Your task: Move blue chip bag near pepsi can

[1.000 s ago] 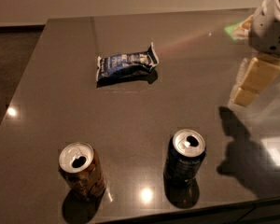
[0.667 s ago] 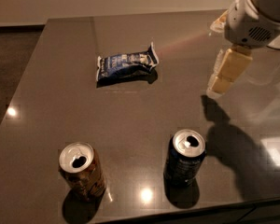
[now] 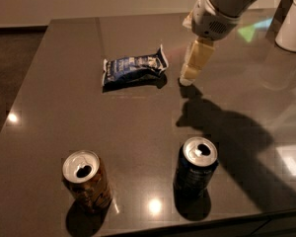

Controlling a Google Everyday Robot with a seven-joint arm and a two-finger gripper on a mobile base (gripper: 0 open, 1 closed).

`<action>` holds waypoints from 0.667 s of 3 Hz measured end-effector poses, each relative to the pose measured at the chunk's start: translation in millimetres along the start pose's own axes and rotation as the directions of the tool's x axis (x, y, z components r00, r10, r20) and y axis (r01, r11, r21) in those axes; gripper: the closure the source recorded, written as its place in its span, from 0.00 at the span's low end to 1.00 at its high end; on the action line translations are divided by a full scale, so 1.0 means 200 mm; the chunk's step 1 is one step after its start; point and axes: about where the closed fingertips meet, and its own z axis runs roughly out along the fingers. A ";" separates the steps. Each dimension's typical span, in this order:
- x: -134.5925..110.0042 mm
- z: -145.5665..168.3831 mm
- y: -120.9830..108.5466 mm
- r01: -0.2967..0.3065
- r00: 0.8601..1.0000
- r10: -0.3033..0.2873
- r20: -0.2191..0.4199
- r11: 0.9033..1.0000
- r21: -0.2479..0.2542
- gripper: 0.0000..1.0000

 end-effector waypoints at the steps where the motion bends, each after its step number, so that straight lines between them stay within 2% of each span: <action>1: -0.11 0.21 -0.12 0.041 0.999 -0.041 -0.006 0.998 -0.043 0.00; 2: -0.19 0.39 -0.19 0.077 0.996 -0.079 -0.032 0.994 -0.077 0.00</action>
Offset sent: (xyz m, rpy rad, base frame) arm 0.0917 0.0854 -0.0652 -0.1066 0.0727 0.1282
